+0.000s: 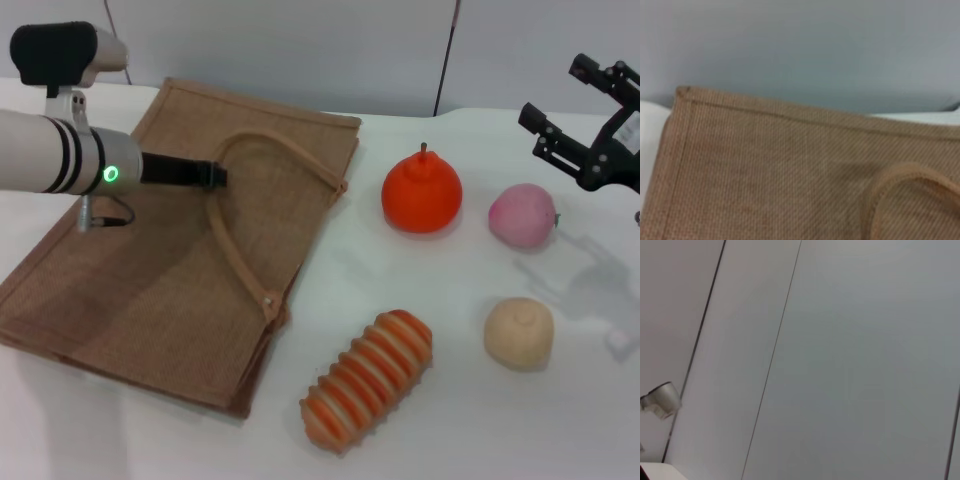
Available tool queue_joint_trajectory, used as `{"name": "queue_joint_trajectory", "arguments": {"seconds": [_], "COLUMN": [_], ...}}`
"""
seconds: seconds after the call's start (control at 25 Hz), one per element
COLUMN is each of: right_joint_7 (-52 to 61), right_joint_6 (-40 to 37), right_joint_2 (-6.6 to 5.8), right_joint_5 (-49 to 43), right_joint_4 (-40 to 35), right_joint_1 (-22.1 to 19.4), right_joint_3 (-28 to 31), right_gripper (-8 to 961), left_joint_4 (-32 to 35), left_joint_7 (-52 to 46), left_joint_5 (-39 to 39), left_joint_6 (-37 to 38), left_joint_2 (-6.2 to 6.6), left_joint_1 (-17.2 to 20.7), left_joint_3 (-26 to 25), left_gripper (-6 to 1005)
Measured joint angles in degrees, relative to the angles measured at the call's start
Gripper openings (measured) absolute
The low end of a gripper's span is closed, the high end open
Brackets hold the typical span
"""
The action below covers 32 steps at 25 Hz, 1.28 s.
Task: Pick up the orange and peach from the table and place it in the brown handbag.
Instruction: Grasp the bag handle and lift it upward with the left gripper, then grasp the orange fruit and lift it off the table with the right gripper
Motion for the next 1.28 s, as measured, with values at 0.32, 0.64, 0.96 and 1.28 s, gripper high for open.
{"name": "queue_joint_trajectory", "arguments": {"seconds": [0.32, 0.64, 0.96, 1.28], "right_joint_7": [0.86, 6.27, 12.75, 14.83], "right_joint_6": [0.09, 3.60, 11.22, 20.96], "right_joint_2": [0.00, -0.08, -0.09, 0.22], "right_joint_5": [-0.50, -1.29, -2.38, -2.37], "right_joint_4": [0.08, -0.64, -1.04, 0.21], "right_joint_1": [0.08, 2.11, 5.36, 8.43], "right_joint_3": [-0.41, -6.92, -13.49, -16.53], "right_gripper": [715, 711, 708, 704], "left_joint_4": [0.04, 0.28, 0.21, -0.05], "left_joint_7": [8.36, 21.88, 28.90, 32.88], "left_joint_5": [-12.83, -34.49, -44.36, -50.04], "left_joint_6": [-3.47, -14.26, -23.65, -29.38], "left_joint_2": [0.02, 0.34, 0.47, 0.34], "left_joint_1": [2.81, 8.57, 11.47, 13.05], "left_joint_3": [-0.17, -0.27, -0.37, -0.49], "left_gripper": [127, 127, 122, 122]}}
